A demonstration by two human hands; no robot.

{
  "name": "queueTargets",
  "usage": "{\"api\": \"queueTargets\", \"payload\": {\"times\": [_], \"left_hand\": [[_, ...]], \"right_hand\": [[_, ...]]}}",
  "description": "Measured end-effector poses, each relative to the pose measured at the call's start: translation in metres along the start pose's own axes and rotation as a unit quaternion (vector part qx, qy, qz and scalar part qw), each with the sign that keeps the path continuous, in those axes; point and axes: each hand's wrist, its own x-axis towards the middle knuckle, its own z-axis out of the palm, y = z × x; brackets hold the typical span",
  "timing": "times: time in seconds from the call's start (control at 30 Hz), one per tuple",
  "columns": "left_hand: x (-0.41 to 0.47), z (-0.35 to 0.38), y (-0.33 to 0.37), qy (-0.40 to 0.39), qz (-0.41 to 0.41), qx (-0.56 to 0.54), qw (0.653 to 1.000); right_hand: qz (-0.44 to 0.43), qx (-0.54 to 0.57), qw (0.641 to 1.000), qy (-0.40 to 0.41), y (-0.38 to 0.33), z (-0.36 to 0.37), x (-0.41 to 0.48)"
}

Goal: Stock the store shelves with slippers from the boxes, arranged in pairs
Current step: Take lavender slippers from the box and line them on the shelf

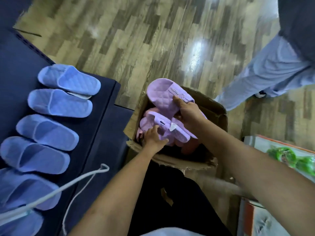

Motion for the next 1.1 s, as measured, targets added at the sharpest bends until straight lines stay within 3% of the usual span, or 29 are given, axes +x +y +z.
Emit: {"api": "queueTargets", "payload": {"times": [0.17, 0.4, 0.63, 0.73, 0.93, 1.1], "left_hand": [[-0.010, -0.044, 0.008, 0.015, -0.035, -0.024, 0.999], [-0.032, -0.075, 0.042, 0.094, -0.075, -0.153, 0.981], [-0.029, -0.104, 0.070, 0.093, -0.082, -0.150, 0.981], [-0.026, -0.116, 0.081, 0.121, -0.057, -0.218, 0.967], [-0.028, -0.138, 0.110, 0.176, 0.060, -0.191, 0.964], [-0.029, -0.164, 0.121, 0.210, 0.138, -0.148, 0.957]], "right_hand": [[-0.051, -0.001, 0.999, -0.004, -0.060, 0.013, -0.032], [-0.155, -0.038, 0.987, -0.033, -0.124, 0.032, -0.076], [-0.201, -0.013, 0.979, -0.035, -0.171, 0.029, -0.111], [-0.208, -0.035, 0.977, -0.030, -0.178, 0.028, -0.116], [-0.198, -0.026, 0.980, -0.025, -0.180, 0.023, -0.118], [-0.191, -0.095, 0.977, -0.028, -0.181, 0.018, -0.104]]}}
